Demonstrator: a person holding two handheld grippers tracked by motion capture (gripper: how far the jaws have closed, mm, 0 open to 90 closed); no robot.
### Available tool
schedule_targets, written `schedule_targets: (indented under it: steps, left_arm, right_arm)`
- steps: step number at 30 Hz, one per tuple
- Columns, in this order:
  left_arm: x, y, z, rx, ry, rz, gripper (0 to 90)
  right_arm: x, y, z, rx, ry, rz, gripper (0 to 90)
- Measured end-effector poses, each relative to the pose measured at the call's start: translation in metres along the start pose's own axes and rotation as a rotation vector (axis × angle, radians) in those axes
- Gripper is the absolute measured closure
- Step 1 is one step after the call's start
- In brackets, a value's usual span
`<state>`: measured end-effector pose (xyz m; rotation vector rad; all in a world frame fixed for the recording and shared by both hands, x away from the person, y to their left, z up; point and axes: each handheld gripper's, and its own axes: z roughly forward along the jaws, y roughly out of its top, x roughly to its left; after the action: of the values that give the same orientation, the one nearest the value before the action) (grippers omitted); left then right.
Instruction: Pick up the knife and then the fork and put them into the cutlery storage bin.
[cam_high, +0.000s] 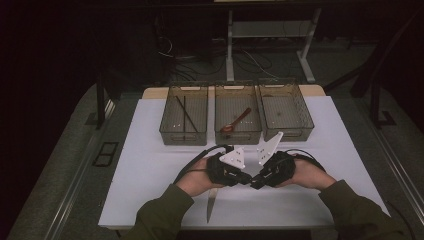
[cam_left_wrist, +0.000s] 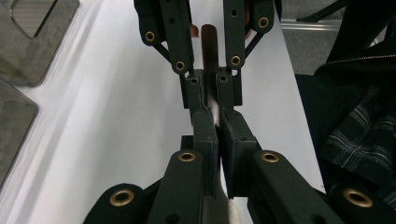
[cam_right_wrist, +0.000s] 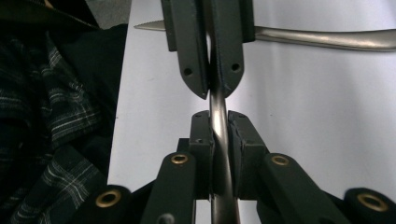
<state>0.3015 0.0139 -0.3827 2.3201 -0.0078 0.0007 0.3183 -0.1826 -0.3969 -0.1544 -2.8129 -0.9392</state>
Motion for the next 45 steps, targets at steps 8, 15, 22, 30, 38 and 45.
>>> schedule_targets:
  steps: [8, 15, 22, 30, 38, 45]
  left_arm:
    - [0.003, -0.002, -0.005, -0.039, 0.005, -0.033, 74.4]
    - [0.007, -0.012, -0.024, -0.101, 0.054, -0.129, 57.4]
    - [0.007, -0.038, -0.046, -0.154, 0.179, -0.246, 44.4]
    - [-0.006, -0.075, -0.067, -0.199, 0.289, -0.379, 35.3]
    - [-0.023, -0.109, -0.07, -0.206, 0.341, -0.455, 26.8]
    - [-0.032, -0.121, -0.066, -0.178, 0.383, -0.479, 16.3]
  right_arm:
    - [-0.002, -0.001, 0.001, 0.022, -0.001, -0.022, 86.0]
    - [-0.009, -0.007, -0.002, 0.03, -0.035, -0.011, 85.9]
    - [-0.021, -0.022, -0.014, 0.014, -0.131, 0.101, 85.8]
    - [-0.037, -0.034, -0.044, -0.056, -0.223, 0.199, 85.8]
    - [-0.053, -0.033, -0.08, -0.136, -0.326, 0.312, 85.8]
    - [-0.076, -0.032, -0.107, -0.192, -0.396, 0.377, 85.8]
